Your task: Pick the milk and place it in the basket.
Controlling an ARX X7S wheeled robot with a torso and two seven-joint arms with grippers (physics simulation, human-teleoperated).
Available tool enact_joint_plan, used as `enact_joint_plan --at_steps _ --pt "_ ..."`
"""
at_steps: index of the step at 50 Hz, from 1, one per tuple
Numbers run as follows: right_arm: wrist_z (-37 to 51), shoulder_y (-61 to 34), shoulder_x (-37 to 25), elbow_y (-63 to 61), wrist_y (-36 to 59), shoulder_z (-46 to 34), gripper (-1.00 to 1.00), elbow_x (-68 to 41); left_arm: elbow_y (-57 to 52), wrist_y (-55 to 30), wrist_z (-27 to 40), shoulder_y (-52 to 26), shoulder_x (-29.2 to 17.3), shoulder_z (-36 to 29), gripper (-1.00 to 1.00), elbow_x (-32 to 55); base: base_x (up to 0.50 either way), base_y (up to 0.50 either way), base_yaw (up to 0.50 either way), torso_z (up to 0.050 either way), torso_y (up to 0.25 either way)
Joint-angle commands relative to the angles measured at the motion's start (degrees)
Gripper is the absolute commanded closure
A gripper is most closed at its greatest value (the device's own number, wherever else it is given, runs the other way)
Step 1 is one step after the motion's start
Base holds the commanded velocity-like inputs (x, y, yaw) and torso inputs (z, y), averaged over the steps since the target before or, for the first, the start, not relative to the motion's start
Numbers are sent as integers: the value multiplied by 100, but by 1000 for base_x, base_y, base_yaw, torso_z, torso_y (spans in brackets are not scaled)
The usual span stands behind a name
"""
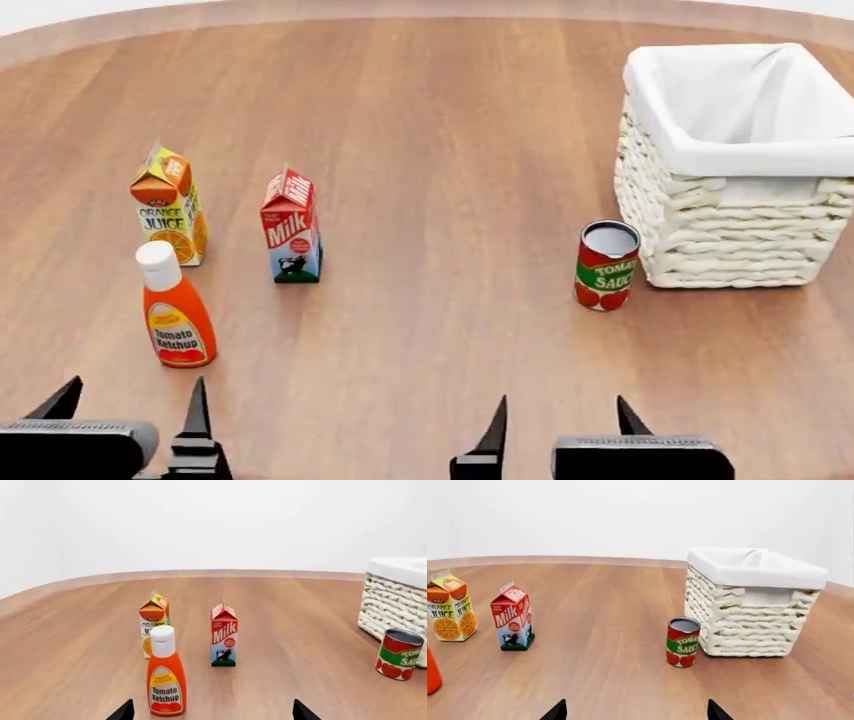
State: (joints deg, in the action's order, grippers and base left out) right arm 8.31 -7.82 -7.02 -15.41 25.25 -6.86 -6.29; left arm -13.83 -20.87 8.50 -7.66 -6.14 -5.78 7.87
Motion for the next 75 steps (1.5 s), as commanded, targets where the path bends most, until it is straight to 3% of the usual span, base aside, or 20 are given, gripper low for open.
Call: enact_joint_plan --at_steps 1,8,16,24,75 --pt "87 -1021 -277 -1525 2235 46 -100 -240 -1339 -2135 175 -1159 -51 81 -100 485 0 0 0 0 0" --pt "76 -2027 -419 -1922 3534 140 -100 -396 -1682 -2862 278 -1869 -28 205 -100 732 0 0 0 0 0" --pt "57 -2675 -475 -2198 4272 216 -100 -539 -1783 -3199 390 -2364 -30 175 -100 807 0 0 0 0 0" --pt "-47 -2637 -534 -2368 4136 235 -100 -635 -1815 -3180 427 -2417 -69 160 -100 848 12 0 0 0 0" --pt "-39 -2673 -573 -2060 3962 165 -100 -804 -1734 -2950 592 -2408 -265 19 -100 1039 500 0 0 0 0"
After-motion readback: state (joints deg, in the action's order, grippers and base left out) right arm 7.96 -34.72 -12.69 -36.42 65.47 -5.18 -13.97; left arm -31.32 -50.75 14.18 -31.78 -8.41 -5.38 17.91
